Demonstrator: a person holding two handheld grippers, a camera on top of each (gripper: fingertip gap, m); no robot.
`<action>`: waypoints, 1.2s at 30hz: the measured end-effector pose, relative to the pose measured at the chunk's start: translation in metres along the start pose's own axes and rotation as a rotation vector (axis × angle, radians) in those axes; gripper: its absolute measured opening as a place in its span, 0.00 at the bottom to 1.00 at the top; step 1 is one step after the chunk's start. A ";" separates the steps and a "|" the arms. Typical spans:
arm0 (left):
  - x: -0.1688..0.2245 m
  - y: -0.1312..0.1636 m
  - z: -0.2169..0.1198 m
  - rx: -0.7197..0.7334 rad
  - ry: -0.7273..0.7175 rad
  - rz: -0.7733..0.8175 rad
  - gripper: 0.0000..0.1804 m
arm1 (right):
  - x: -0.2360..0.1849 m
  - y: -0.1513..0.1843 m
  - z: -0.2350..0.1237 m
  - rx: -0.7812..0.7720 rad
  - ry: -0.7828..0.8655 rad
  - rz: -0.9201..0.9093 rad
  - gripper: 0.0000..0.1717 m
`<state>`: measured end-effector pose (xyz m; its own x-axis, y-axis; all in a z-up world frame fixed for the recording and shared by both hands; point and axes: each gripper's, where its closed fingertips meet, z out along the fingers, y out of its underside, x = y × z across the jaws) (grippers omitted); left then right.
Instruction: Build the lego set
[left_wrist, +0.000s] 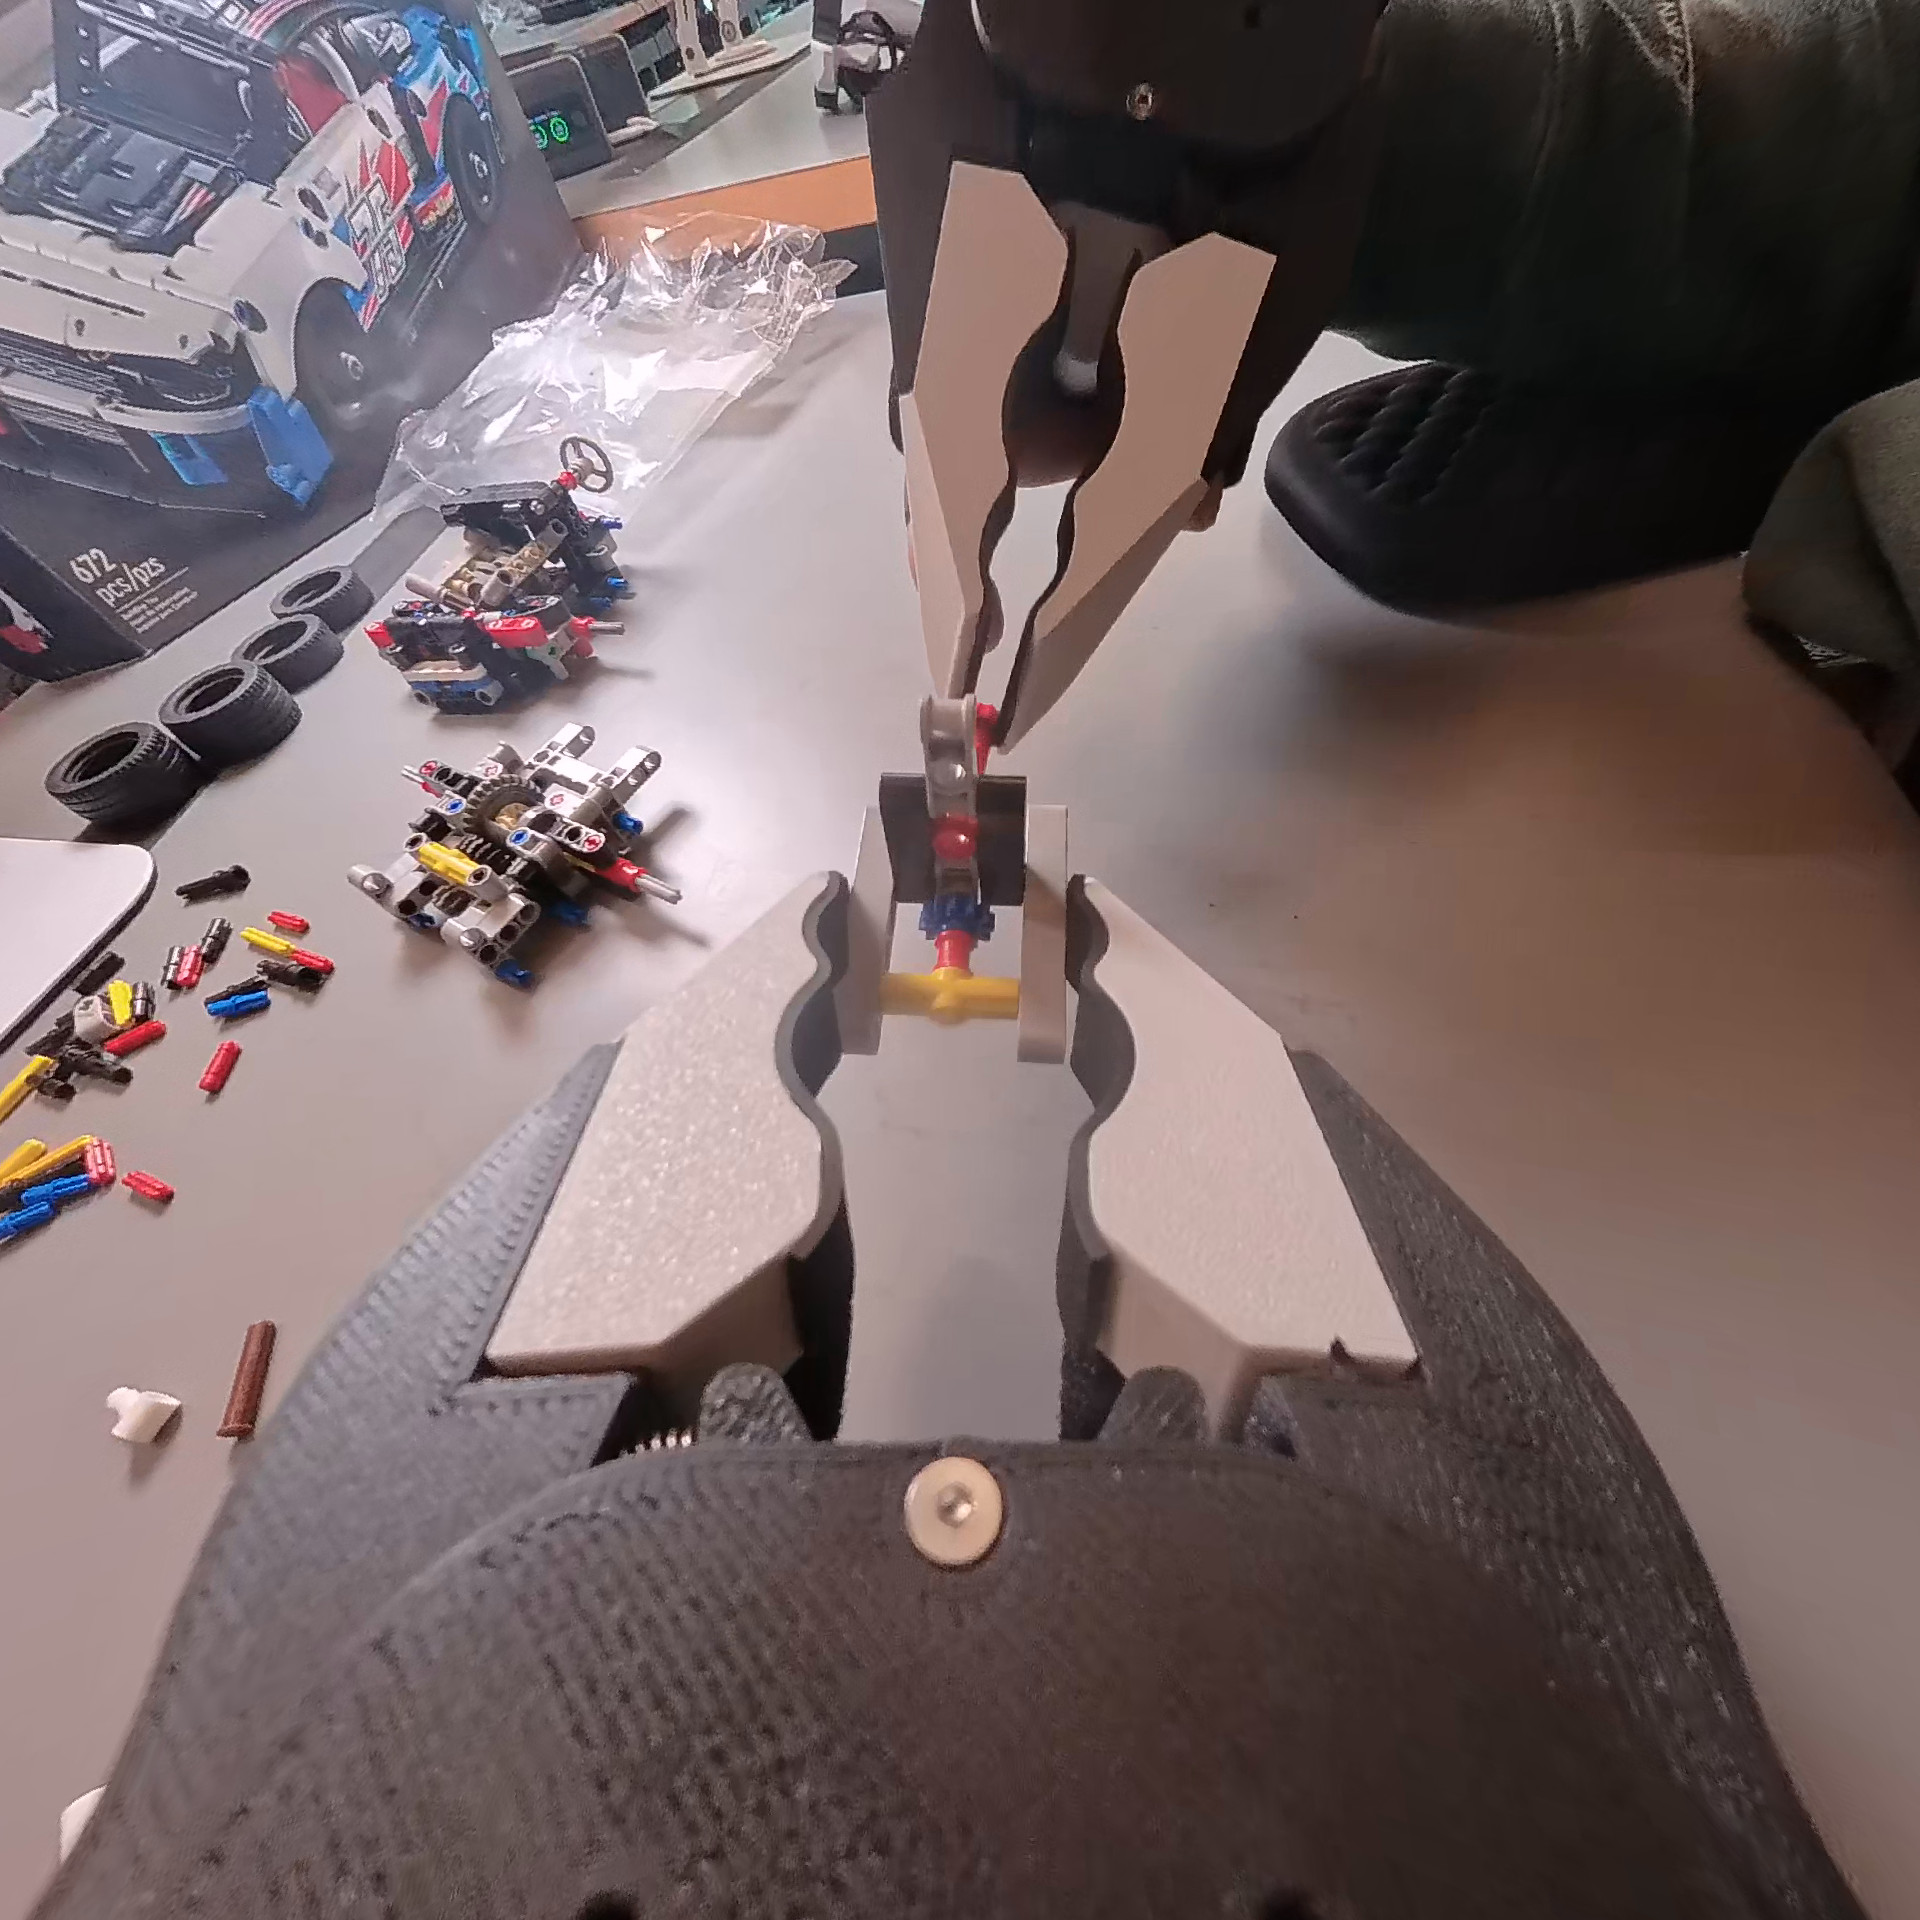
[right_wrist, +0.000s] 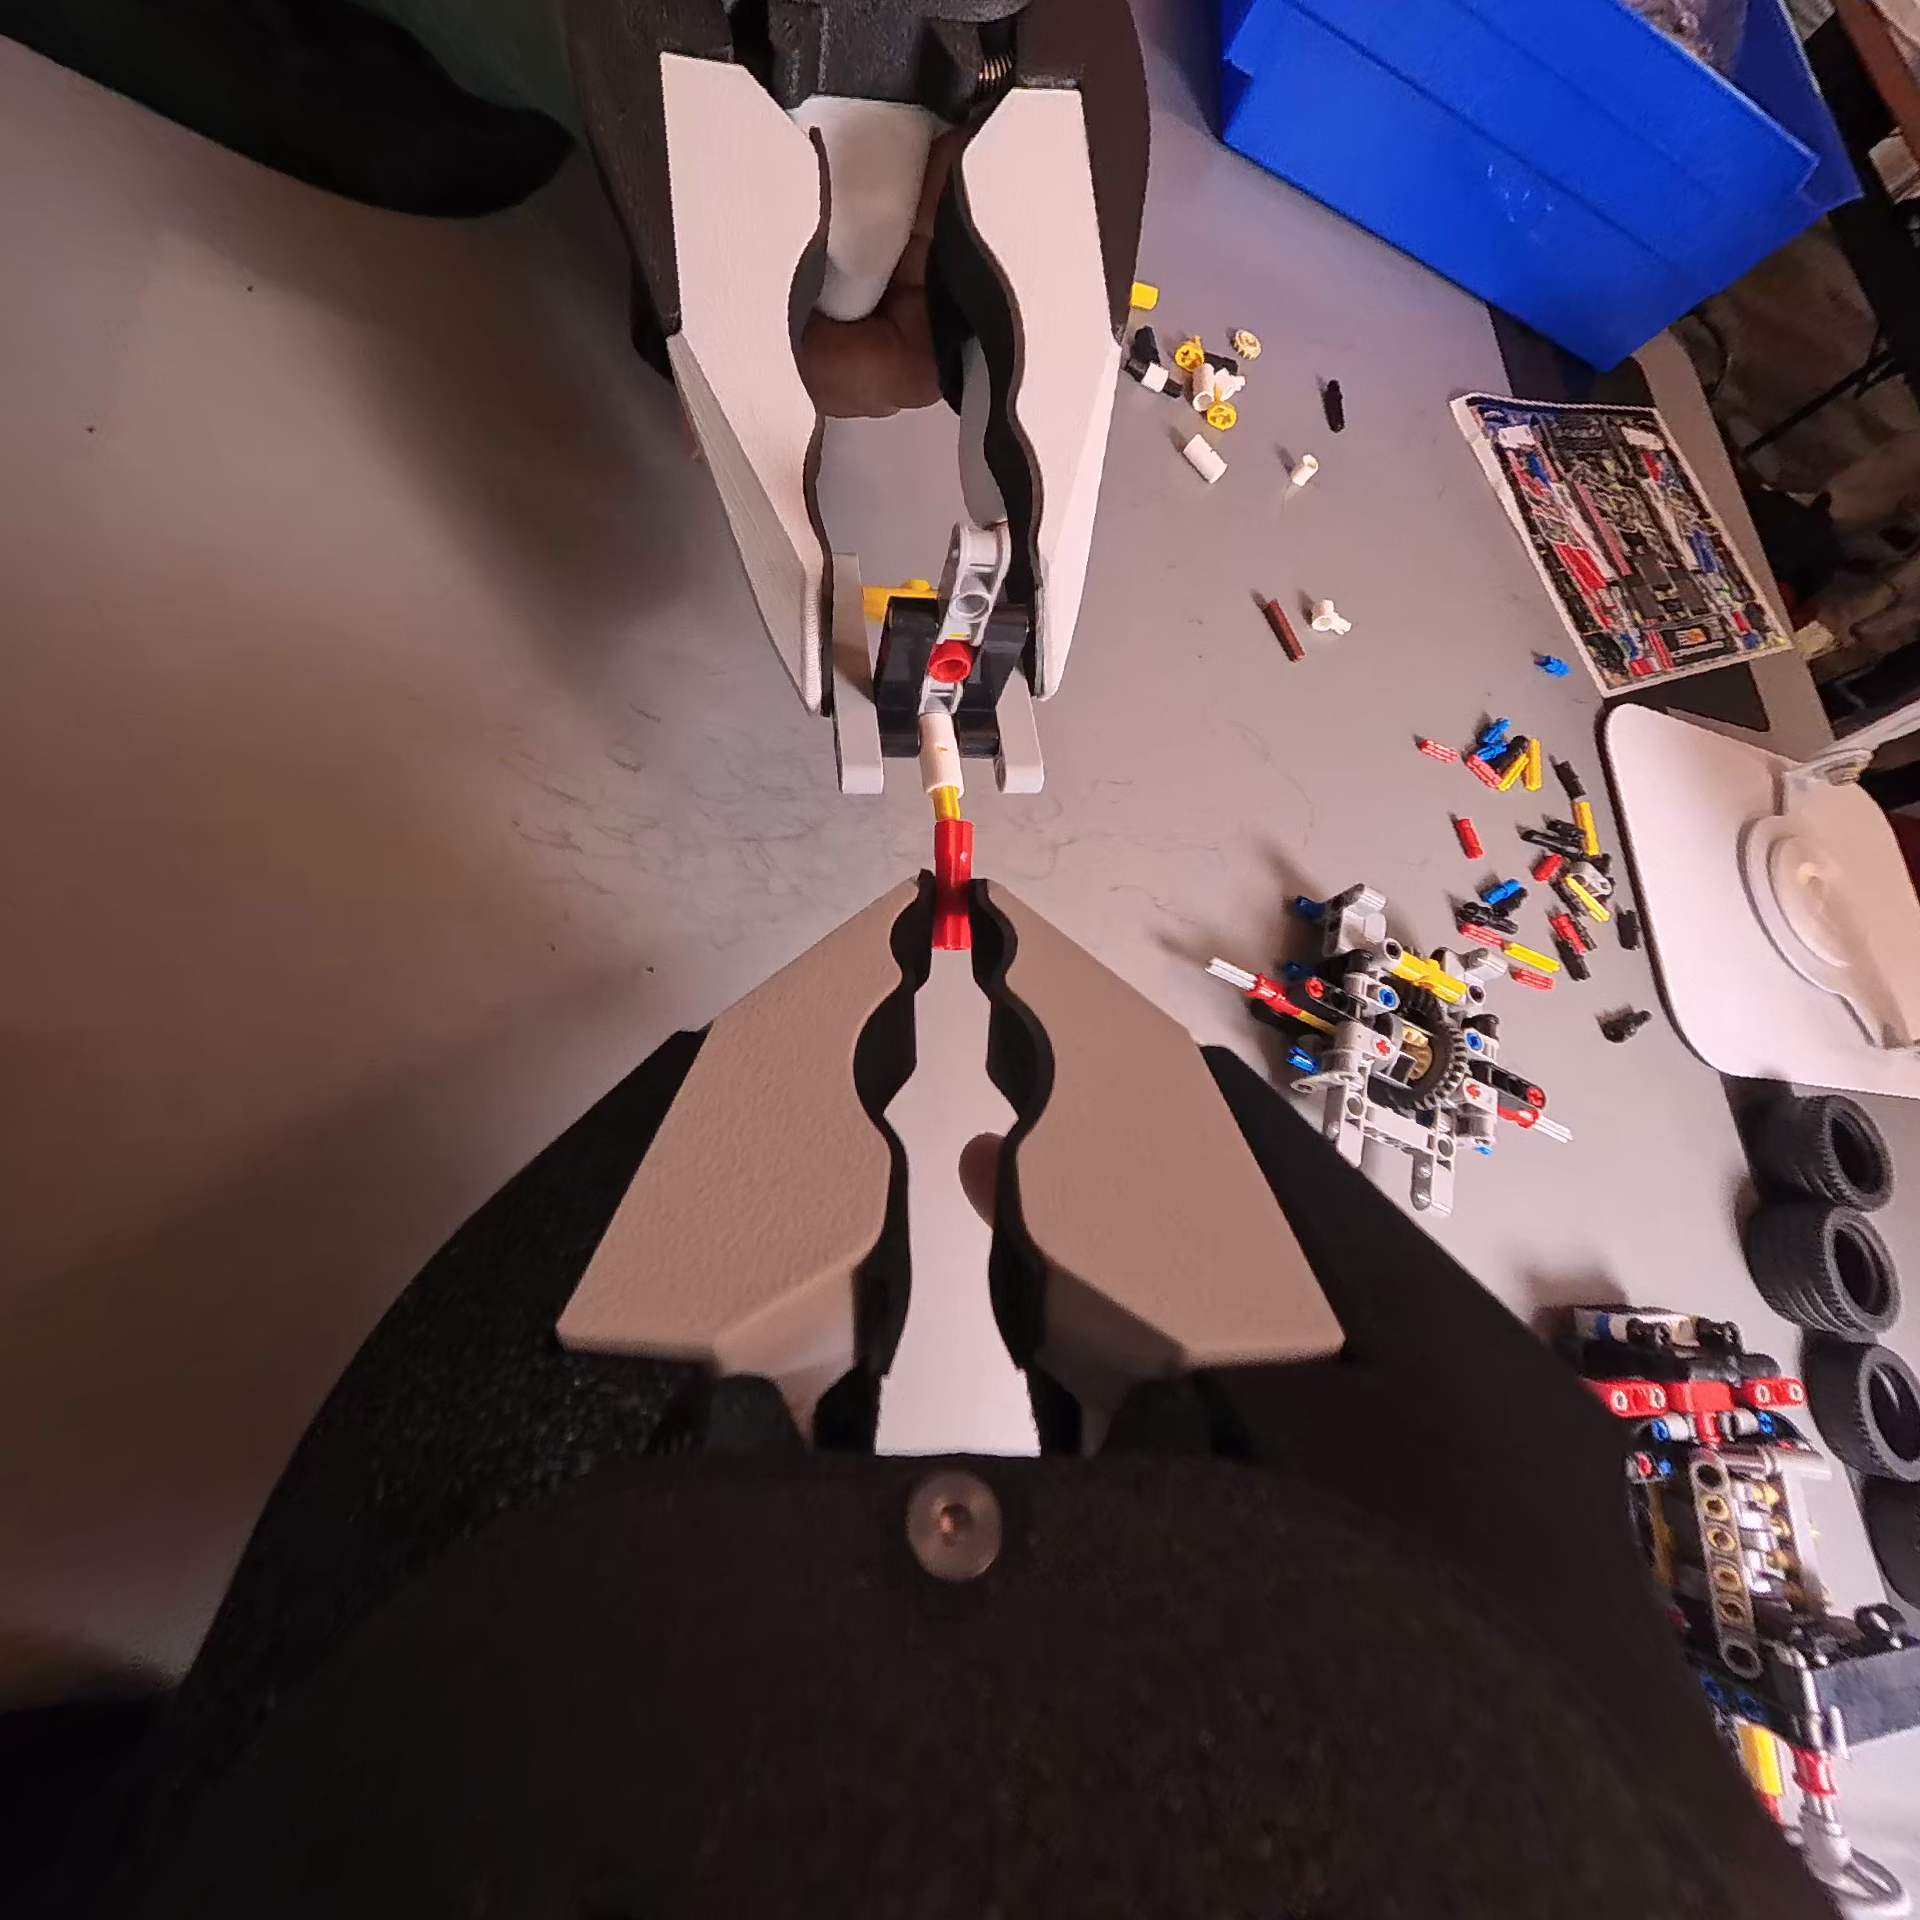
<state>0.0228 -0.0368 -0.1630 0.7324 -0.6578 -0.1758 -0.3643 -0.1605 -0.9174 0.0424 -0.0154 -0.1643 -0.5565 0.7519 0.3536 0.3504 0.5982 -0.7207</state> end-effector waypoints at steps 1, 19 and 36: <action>0.000 0.000 0.000 -0.001 0.001 0.001 0.22 | -0.001 0.000 0.001 -0.002 -0.003 -0.003 0.03; 0.000 0.005 0.001 -0.030 0.009 -0.027 0.22 | -0.001 0.002 0.007 0.014 0.030 -0.072 0.03; -0.005 0.017 0.000 -0.112 0.007 -0.113 0.22 | 0.004 0.003 0.016 0.074 0.144 -0.173 0.03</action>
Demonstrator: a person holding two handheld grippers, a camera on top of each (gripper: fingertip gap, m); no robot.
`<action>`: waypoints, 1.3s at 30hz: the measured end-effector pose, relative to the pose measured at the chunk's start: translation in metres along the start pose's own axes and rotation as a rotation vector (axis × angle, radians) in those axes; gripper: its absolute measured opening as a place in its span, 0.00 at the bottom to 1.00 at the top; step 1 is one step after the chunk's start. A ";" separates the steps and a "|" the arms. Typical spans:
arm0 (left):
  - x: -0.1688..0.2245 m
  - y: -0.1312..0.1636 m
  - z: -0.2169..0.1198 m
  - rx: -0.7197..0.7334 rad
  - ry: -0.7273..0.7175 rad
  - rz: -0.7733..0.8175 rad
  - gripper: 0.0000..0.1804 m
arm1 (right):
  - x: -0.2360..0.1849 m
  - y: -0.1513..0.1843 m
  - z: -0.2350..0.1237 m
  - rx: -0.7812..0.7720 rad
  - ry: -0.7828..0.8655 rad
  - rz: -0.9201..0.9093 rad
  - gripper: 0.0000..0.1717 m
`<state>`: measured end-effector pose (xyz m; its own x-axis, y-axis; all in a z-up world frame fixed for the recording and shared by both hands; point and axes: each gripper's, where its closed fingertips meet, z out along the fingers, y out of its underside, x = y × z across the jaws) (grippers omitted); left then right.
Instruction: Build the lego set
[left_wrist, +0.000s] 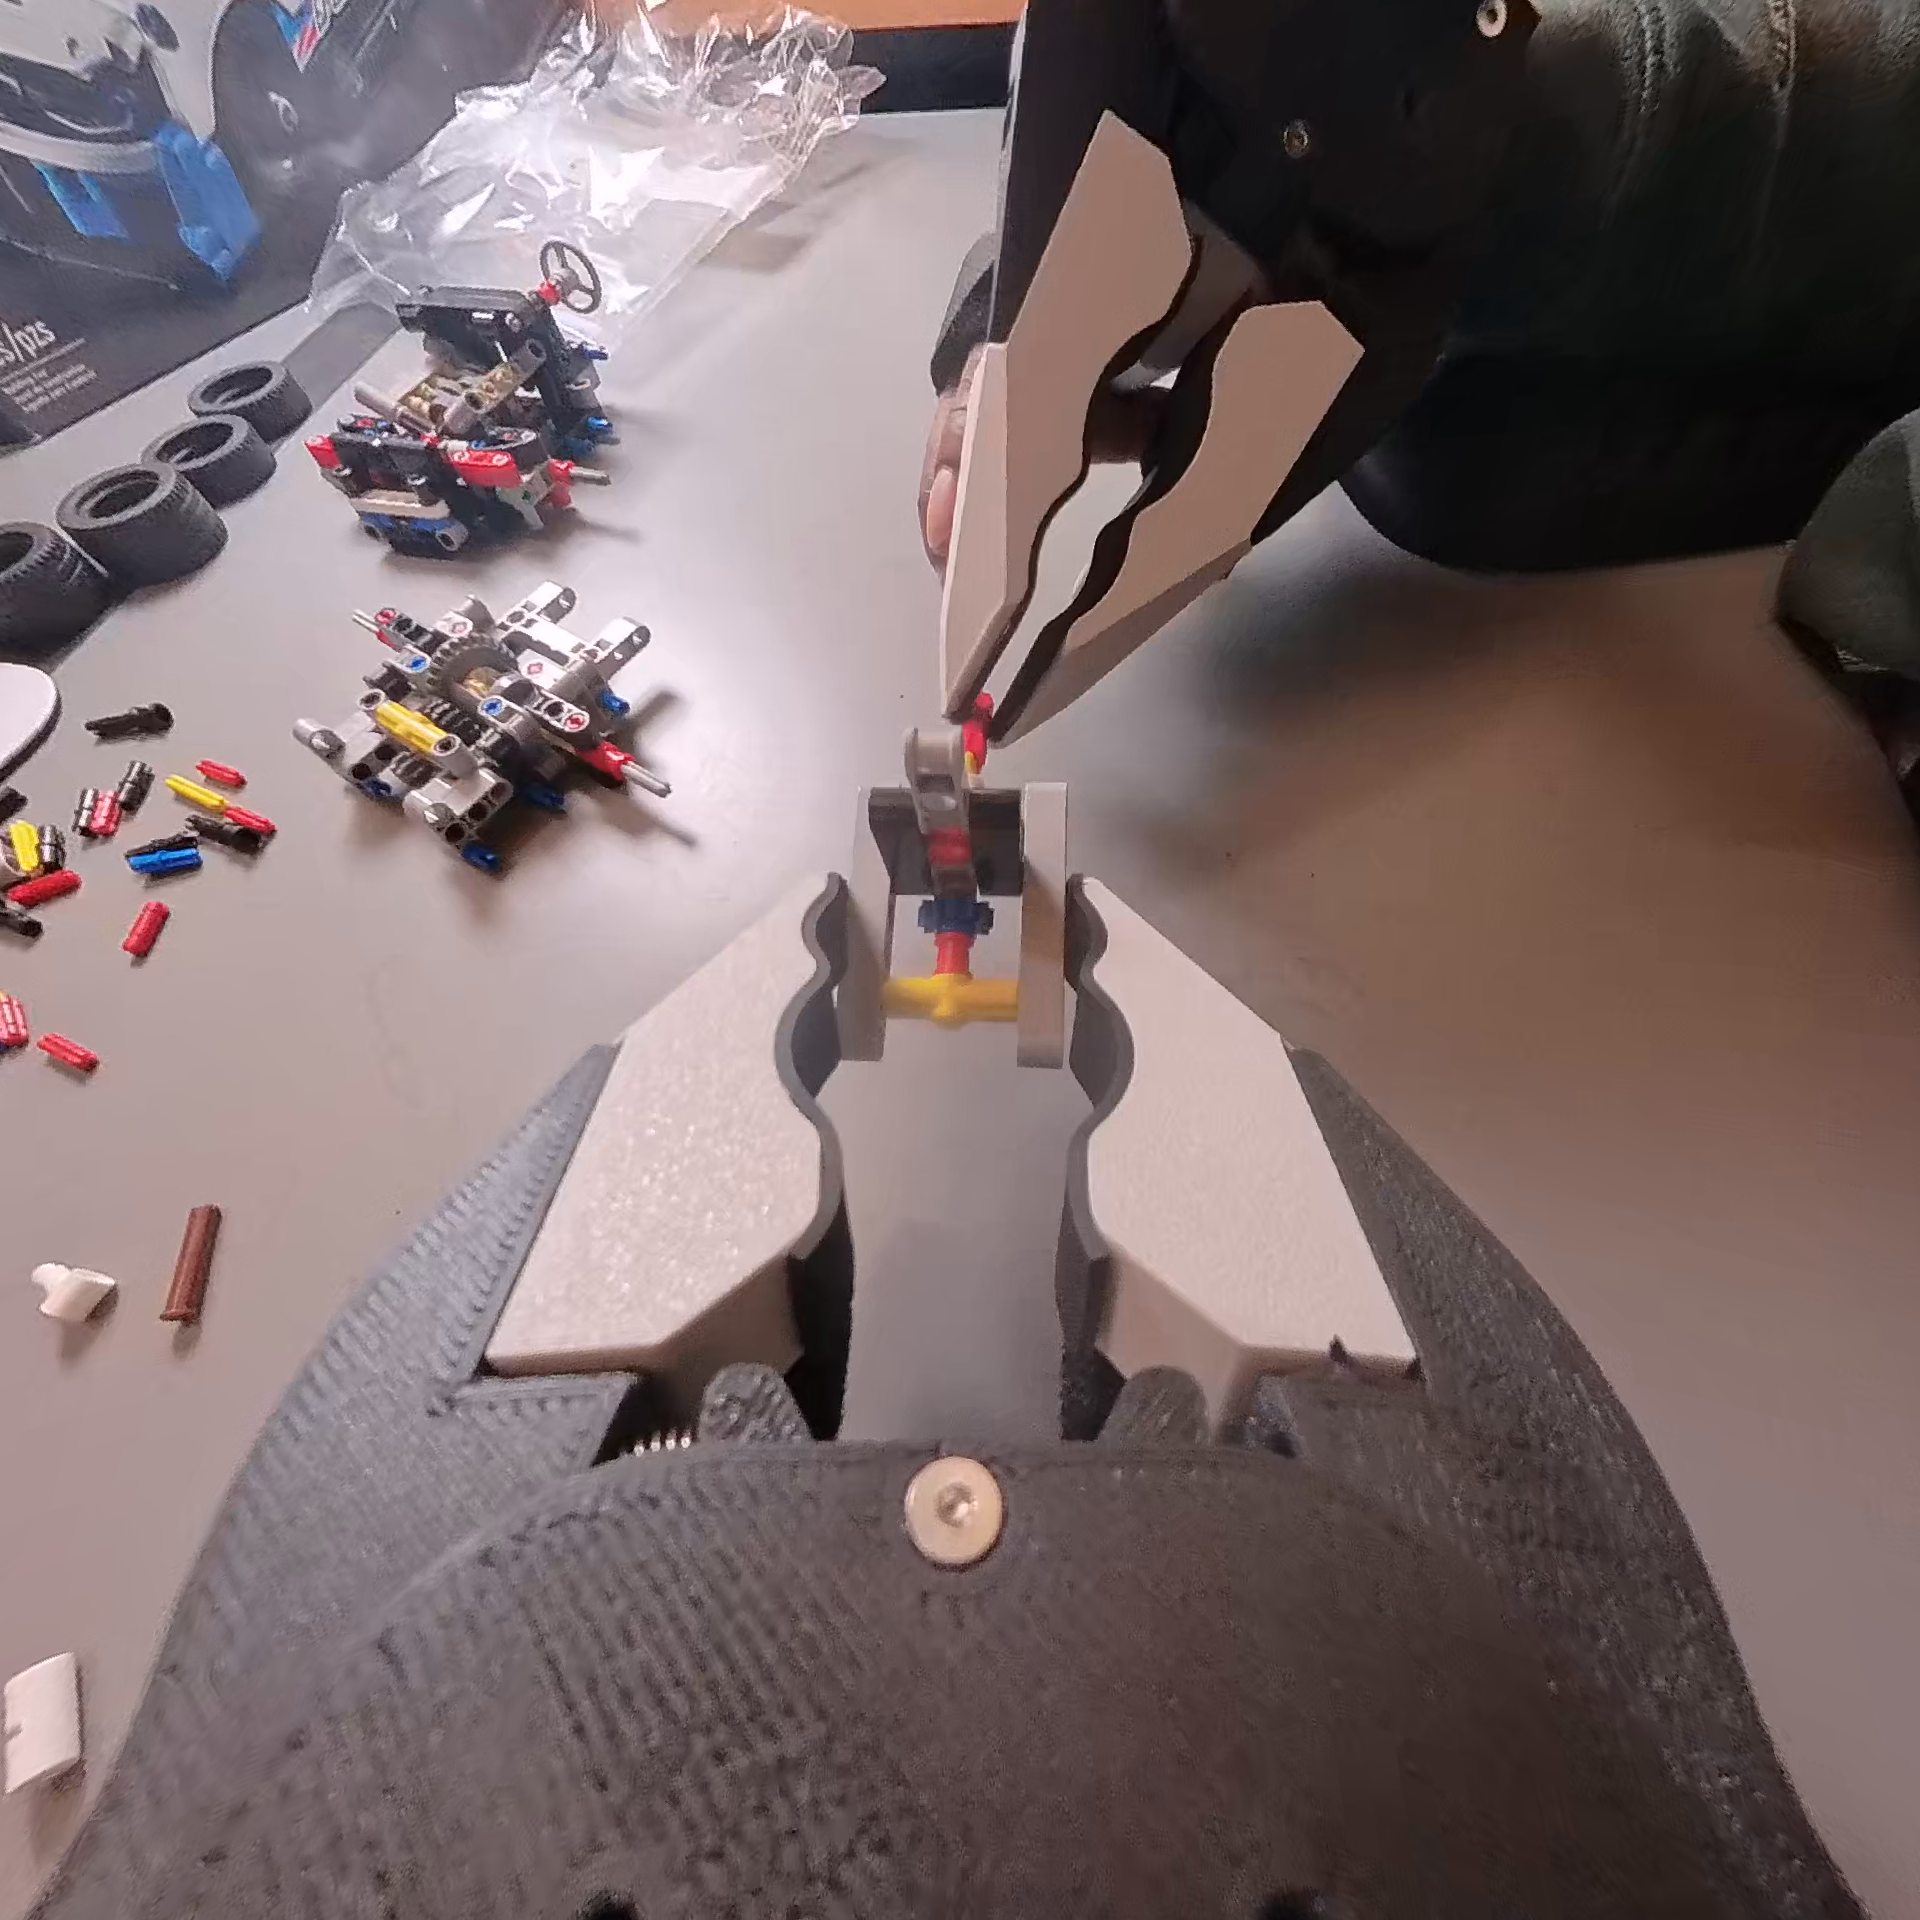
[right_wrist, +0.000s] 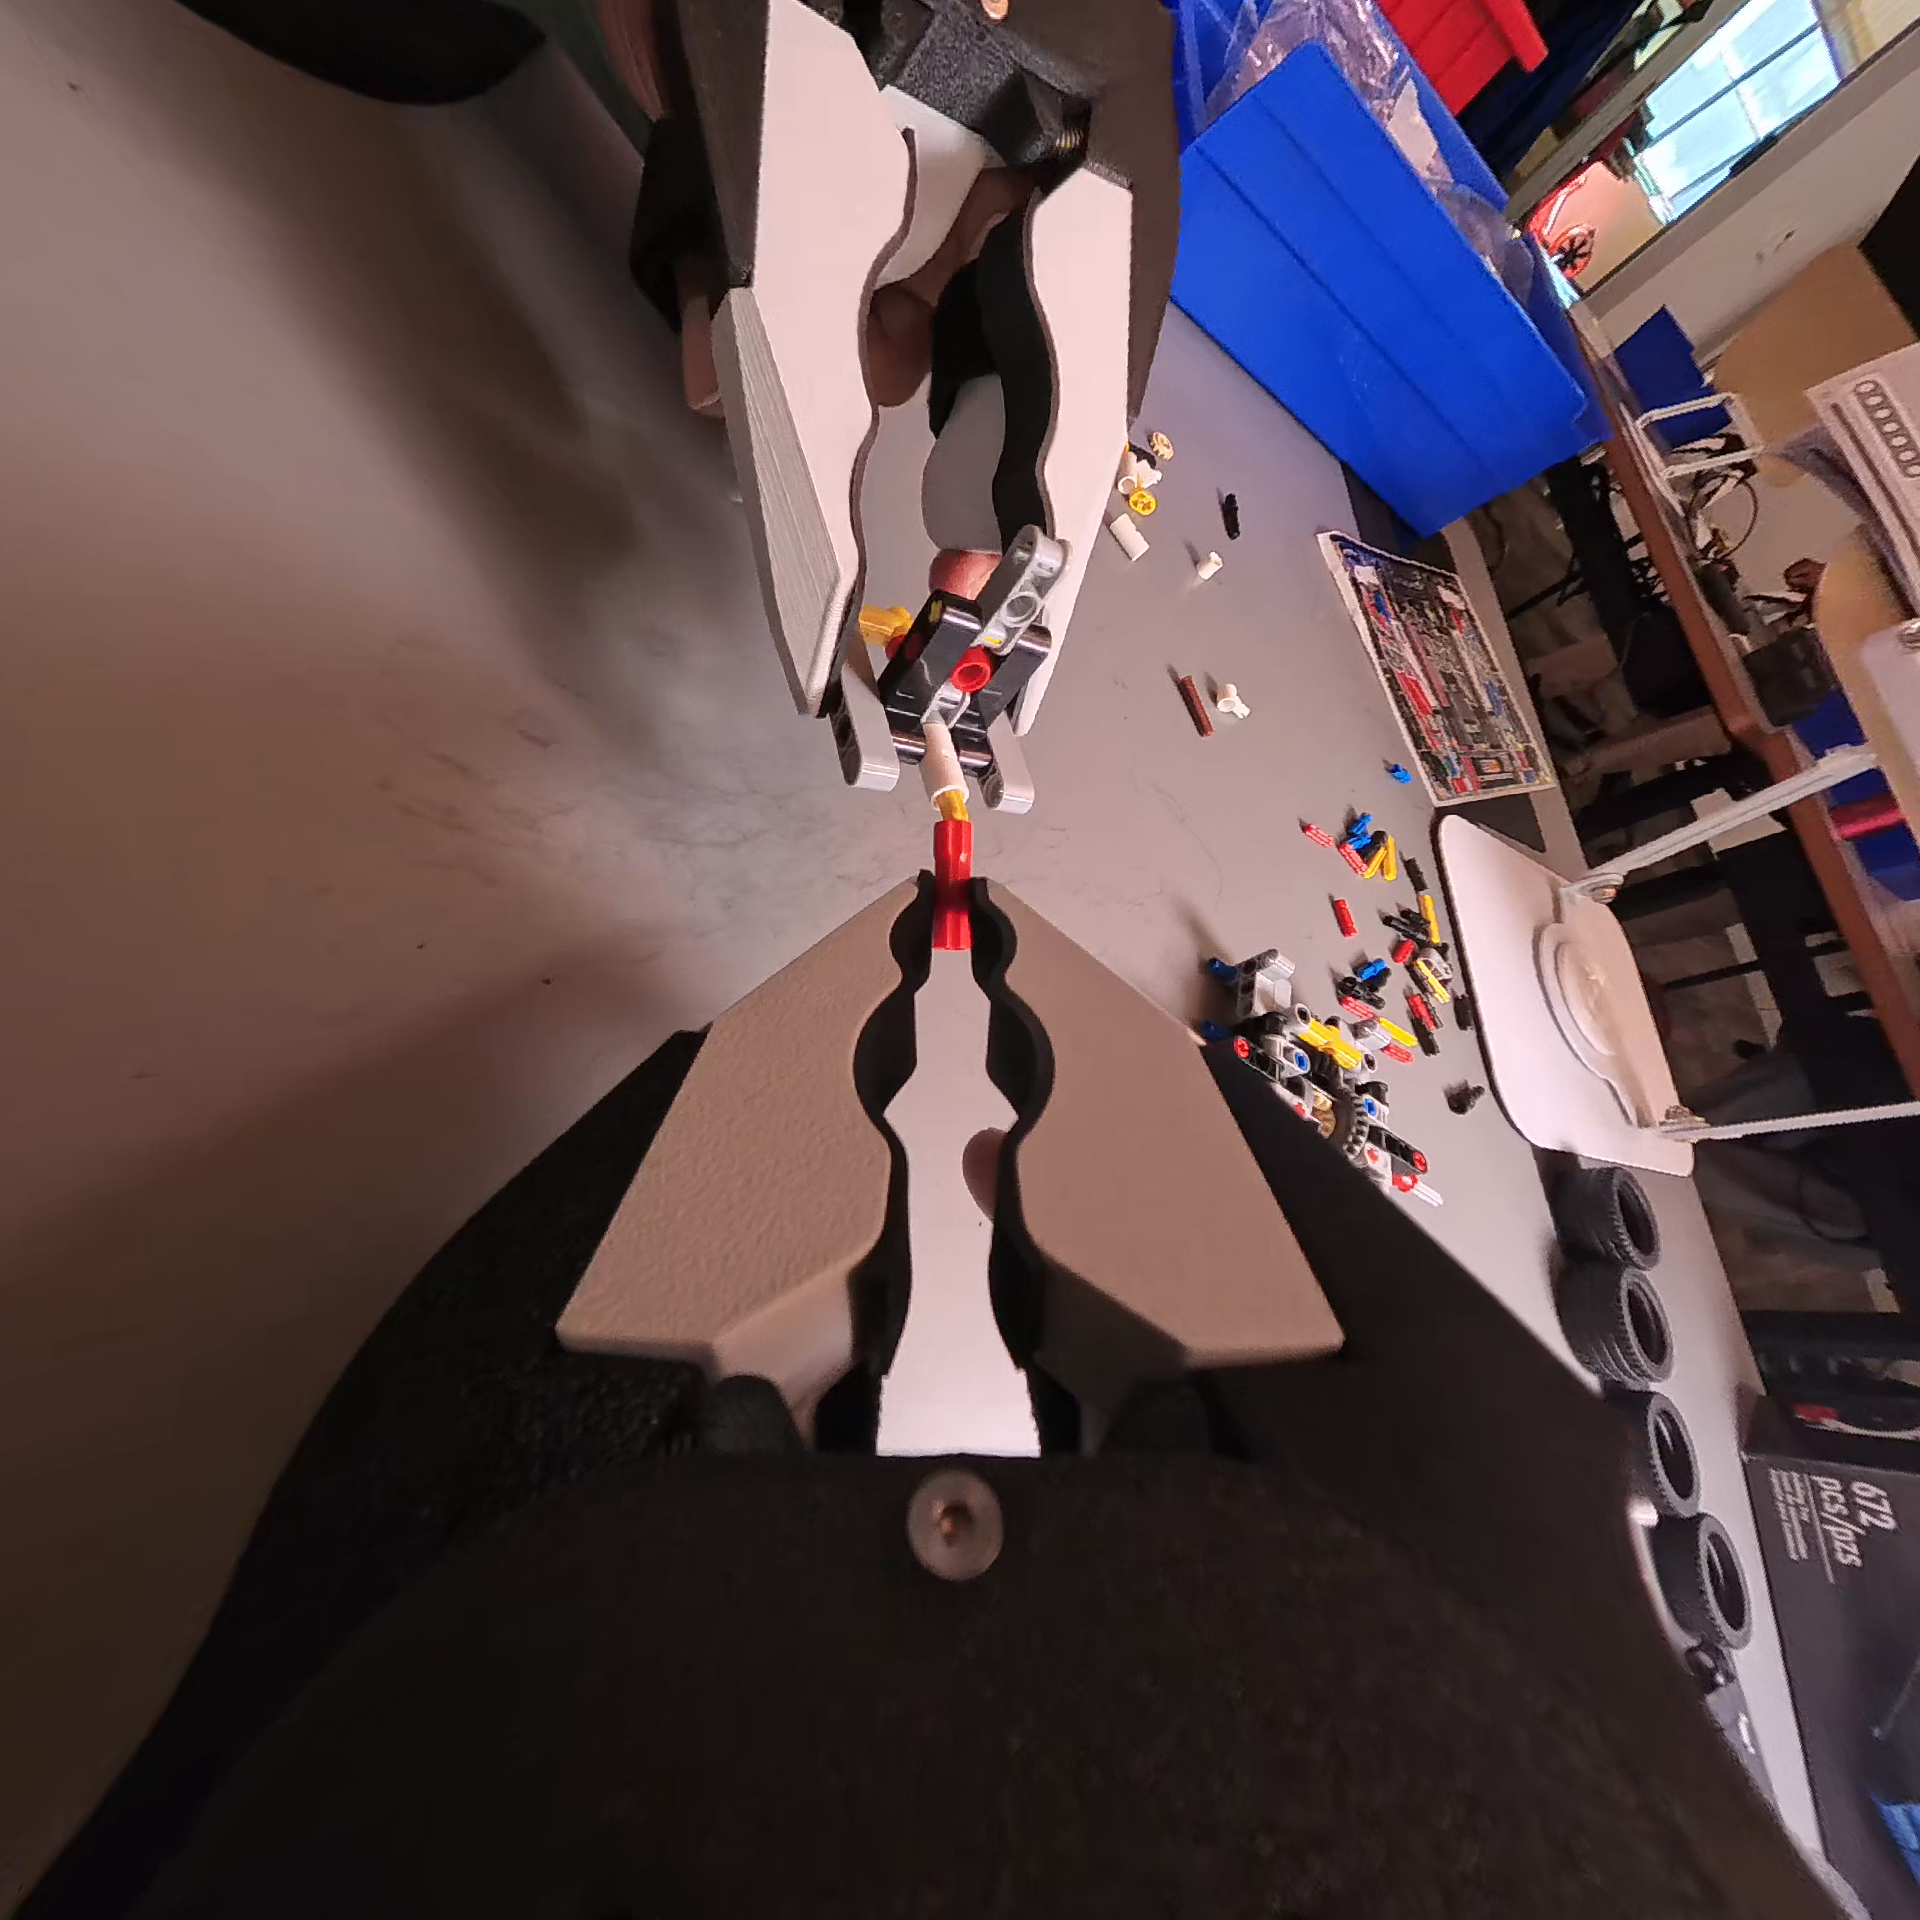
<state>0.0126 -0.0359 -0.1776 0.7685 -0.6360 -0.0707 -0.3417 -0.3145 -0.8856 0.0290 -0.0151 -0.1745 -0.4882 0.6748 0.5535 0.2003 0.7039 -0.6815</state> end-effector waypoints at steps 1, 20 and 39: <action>0.000 0.001 0.000 -0.007 0.002 -0.005 0.22 | 0.000 0.001 0.001 -0.001 0.000 -0.002 0.03; 0.008 0.025 0.007 -0.153 0.062 -0.087 0.22 | -0.014 0.008 0.008 -0.055 -0.034 -0.106 0.03; 0.011 0.036 0.014 -0.269 0.023 -0.069 0.22 | -0.032 0.009 0.019 -0.103 -0.007 -0.365 0.00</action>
